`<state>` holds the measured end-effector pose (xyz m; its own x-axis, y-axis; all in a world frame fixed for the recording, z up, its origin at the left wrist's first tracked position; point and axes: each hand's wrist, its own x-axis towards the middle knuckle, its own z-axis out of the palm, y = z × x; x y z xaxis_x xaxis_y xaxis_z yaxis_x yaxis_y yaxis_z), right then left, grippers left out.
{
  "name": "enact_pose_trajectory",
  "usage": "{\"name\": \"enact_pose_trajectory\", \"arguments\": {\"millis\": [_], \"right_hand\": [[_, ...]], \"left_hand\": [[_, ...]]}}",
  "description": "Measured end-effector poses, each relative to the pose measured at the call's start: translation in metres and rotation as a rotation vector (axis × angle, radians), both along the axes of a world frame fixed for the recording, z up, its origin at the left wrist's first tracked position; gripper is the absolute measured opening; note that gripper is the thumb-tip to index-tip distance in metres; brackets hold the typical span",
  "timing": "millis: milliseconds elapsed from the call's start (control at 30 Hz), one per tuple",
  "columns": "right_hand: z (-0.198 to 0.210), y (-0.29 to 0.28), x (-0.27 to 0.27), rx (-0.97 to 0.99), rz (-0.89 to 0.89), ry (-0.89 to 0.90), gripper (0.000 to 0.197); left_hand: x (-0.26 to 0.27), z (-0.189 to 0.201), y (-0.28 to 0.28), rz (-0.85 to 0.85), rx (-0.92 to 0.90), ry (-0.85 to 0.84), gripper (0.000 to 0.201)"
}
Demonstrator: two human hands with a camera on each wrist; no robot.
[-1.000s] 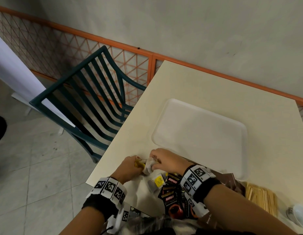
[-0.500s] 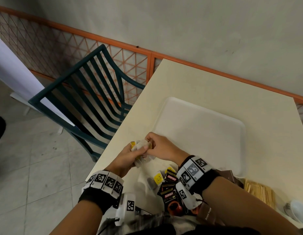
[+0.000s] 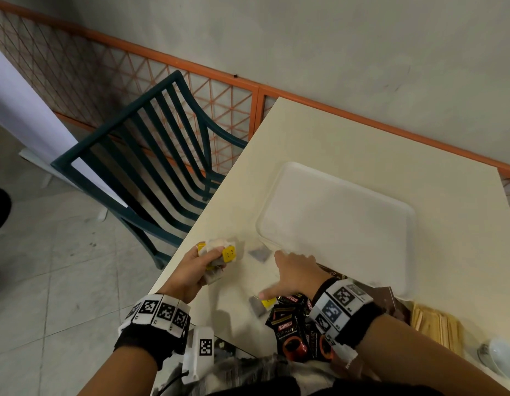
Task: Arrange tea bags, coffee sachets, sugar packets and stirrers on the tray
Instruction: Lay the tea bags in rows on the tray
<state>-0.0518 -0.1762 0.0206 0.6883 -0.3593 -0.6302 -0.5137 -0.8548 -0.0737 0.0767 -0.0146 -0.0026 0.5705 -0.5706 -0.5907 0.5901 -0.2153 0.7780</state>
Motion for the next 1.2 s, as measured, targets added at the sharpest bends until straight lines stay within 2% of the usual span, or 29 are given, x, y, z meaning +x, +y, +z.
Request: {"name": "enact_pose_trajectory", "arguments": {"millis": [67, 167, 267, 333, 433, 500, 600, 700, 767, 867, 1000, 1100, 1200], "right_hand": [[-0.01, 0.008, 0.002, -0.07, 0.051, 0.035, 0.087], [-0.017, 0.016, 0.007, -0.085, 0.069, 0.02, 0.07], [-0.017, 0.015, 0.01, 0.051, 0.025, -0.076, 0.043], [-0.015, 0.012, 0.012, 0.182, -0.036, -0.152, 0.034], [-0.013, 0.006, 0.019, 0.273, -0.136, -0.285, 0.039], [-0.016, 0.002, 0.026, 0.243, -0.164, -0.337, 0.045], [-0.023, 0.0, 0.034, 0.1, -0.049, -0.279, 0.051], [-0.03, 0.007, 0.035, -0.003, 0.062, -0.222, 0.044], [-0.035, 0.012, 0.034, -0.02, 0.078, -0.253, 0.041], [-0.038, 0.016, 0.03, 0.046, 0.037, -0.356, 0.041], [-0.034, 0.017, 0.028, 0.108, 0.042, -0.362, 0.036], [-0.028, 0.014, 0.027, 0.206, -0.068, -0.374, 0.032], [-0.013, 0.006, 0.024, 0.324, -0.208, -0.472, 0.031]], "left_hand": [[-0.002, 0.003, 0.0, 0.005, -0.006, 0.009, 0.014], [-0.004, 0.006, 0.0, 0.012, -0.009, 0.01, 0.009], [-0.004, 0.006, 0.003, 0.019, -0.01, 0.006, 0.015], [-0.003, 0.006, 0.005, 0.029, -0.007, 0.008, 0.016], [-0.002, 0.006, 0.007, 0.049, -0.008, 0.017, 0.008], [-0.002, 0.006, 0.008, 0.054, -0.003, 0.014, 0.004], [-0.002, 0.006, 0.009, 0.054, 0.004, 0.018, 0.009], [-0.001, 0.004, 0.011, 0.055, 0.014, 0.02, 0.013], [0.0, 0.003, 0.012, 0.065, 0.014, 0.023, 0.014], [-0.001, 0.002, 0.013, 0.079, 0.003, 0.043, 0.008], [-0.003, 0.001, 0.012, 0.087, -0.016, 0.064, 0.01], [-0.002, 0.0, 0.01, 0.087, -0.017, 0.067, 0.011], [0.0, -0.002, 0.007, 0.116, 0.011, 0.067, 0.011]]}}
